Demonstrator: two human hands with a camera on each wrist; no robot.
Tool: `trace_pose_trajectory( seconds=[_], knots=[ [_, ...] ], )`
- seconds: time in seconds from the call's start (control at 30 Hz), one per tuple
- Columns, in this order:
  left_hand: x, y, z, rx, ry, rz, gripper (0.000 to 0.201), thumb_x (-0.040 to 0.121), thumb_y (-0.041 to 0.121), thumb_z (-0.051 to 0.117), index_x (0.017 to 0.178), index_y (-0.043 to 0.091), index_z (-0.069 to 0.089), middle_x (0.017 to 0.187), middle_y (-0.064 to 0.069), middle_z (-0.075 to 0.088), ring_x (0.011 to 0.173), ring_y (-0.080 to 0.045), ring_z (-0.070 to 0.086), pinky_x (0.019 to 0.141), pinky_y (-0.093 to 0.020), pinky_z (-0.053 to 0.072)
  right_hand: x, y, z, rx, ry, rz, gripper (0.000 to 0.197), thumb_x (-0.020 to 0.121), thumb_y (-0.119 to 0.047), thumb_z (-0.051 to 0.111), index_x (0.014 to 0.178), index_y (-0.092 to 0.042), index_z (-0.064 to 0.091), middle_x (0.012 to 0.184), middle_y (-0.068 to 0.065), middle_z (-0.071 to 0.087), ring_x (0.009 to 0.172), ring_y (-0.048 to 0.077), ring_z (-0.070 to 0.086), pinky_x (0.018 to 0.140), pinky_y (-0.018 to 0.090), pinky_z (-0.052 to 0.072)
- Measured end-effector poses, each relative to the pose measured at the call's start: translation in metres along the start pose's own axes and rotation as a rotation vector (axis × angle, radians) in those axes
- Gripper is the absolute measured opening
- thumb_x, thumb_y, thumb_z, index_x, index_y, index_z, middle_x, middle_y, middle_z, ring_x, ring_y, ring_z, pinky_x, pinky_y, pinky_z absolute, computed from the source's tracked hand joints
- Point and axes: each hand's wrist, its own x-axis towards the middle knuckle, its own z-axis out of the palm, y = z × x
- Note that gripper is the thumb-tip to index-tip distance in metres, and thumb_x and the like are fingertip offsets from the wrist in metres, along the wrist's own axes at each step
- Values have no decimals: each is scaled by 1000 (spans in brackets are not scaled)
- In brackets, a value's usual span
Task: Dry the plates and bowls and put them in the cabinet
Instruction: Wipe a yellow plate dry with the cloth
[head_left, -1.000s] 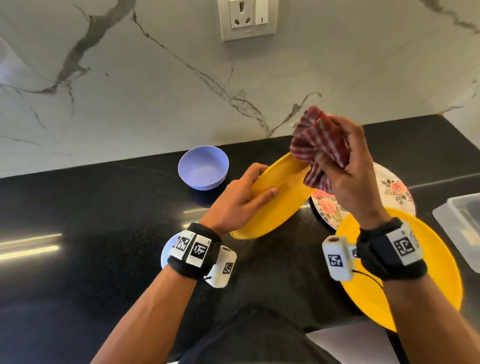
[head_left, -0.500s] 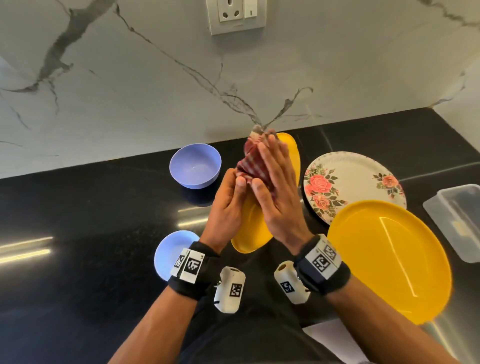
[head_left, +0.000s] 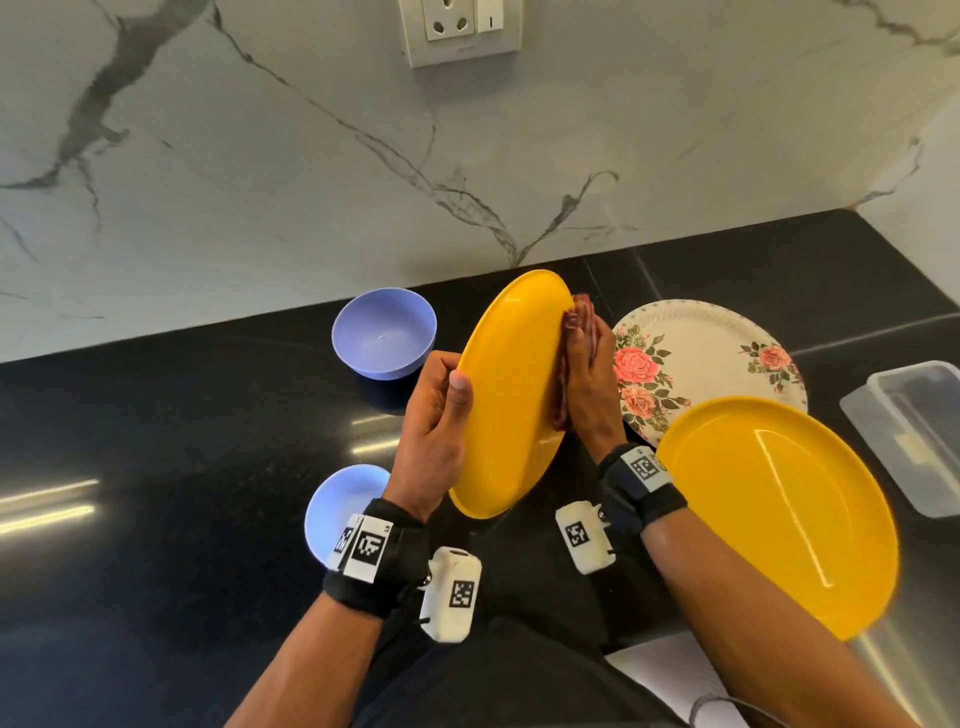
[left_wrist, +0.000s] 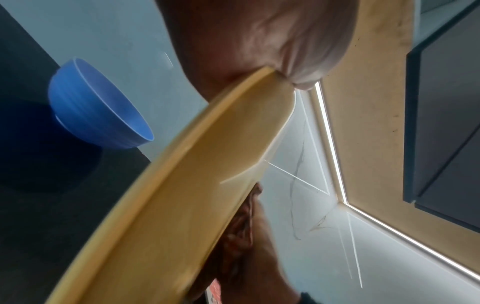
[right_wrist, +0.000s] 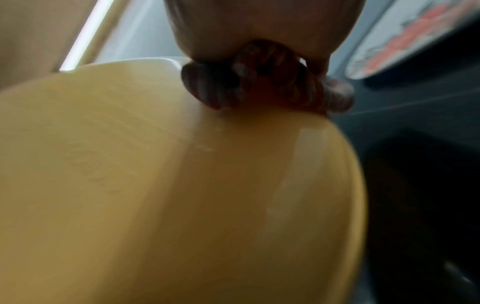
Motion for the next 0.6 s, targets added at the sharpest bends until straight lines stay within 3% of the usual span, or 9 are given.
trace_pose_trajectory(
  seconds=[0.07, 0.1, 0.17, 0.23, 0.3, 0.4, 0.5, 0.53, 0.6],
  knots=[
    [0, 1, 0, -14, -1, -14, 66, 78, 85, 49, 102, 23, 47, 93, 22, 61, 85, 0, 62, 74, -20, 54, 2, 12, -5, 42, -36, 82, 97, 67, -98, 38, 140, -34, 34, 127, -19, 51, 113, -9, 51, 104, 31, 43],
    [1, 2, 1, -17, -5, -21, 66, 79, 84, 49, 102, 22, 47, 92, 23, 61, 84, 1, 62, 73, -19, 53, 1, 16, -5, 54, -46, 99, 87, 72, -94, 39, 138, -37, 31, 124, -26, 47, 110, -13, 48, 104, 28, 41],
    [2, 2, 2, -9, -11, -37, 64, 79, 83, 49, 101, 23, 47, 90, 24, 61, 82, 2, 61, 72, -18, 53, -1, 17, -2, 77, -43, 108, 56, 96, -68, 38, 142, -38, 26, 127, -30, 40, 113, -16, 43, 115, 38, 36],
    [3, 3, 3, 6, -16, -47, 62, 80, 84, 49, 101, 25, 47, 91, 23, 60, 83, 2, 60, 73, -21, 53, -2, 12, 3, 98, 11, 75, 63, 99, -60, 37, 153, -32, 21, 147, -18, 37, 132, -2, 40, 123, 47, 26],
    [4, 4, 7, 20, -18, -49, 57, 80, 84, 49, 100, 31, 49, 94, 16, 59, 87, -3, 59, 76, -28, 54, -4, 6, 11, 83, 51, -2, 77, 96, -62, 38, 160, -25, 15, 164, -4, 23, 148, 11, 26, 125, 48, 21],
    [6, 6, 10, -4, -9, -47, 39, 84, 81, 48, 93, 43, 53, 96, -4, 54, 87, -19, 54, 79, -42, 49, -15, -12, 29, 135, 40, -176, 78, 96, -68, 41, 160, -32, 13, 169, -7, 9, 155, 11, 13, 125, 51, 19],
    [7, 10, 9, -51, 26, -20, 44, 90, 76, 46, 97, 33, 54, 97, -15, 54, 89, -25, 54, 83, -50, 49, -36, -33, 45, 37, -43, -493, 59, 104, -50, 39, 158, -34, 20, 167, -15, 11, 156, 17, 10, 123, 60, 15],
    [7, 9, 9, -57, 27, -13, 49, 92, 72, 42, 103, 25, 52, 101, -17, 59, 94, -25, 59, 87, -50, 52, -44, -37, 48, -26, -75, -596, 57, 106, -45, 36, 157, -24, 23, 168, -10, 13, 156, 21, 9, 122, 62, 12],
    [5, 11, 10, -96, 30, 3, 50, 94, 58, 28, 108, 14, 47, 102, 3, 70, 99, -6, 68, 86, -27, 57, -55, -37, 53, -126, -132, -729, 59, 107, -43, 32, 154, -7, 29, 167, 9, 18, 156, 29, 8, 121, 65, 10]
  ],
)
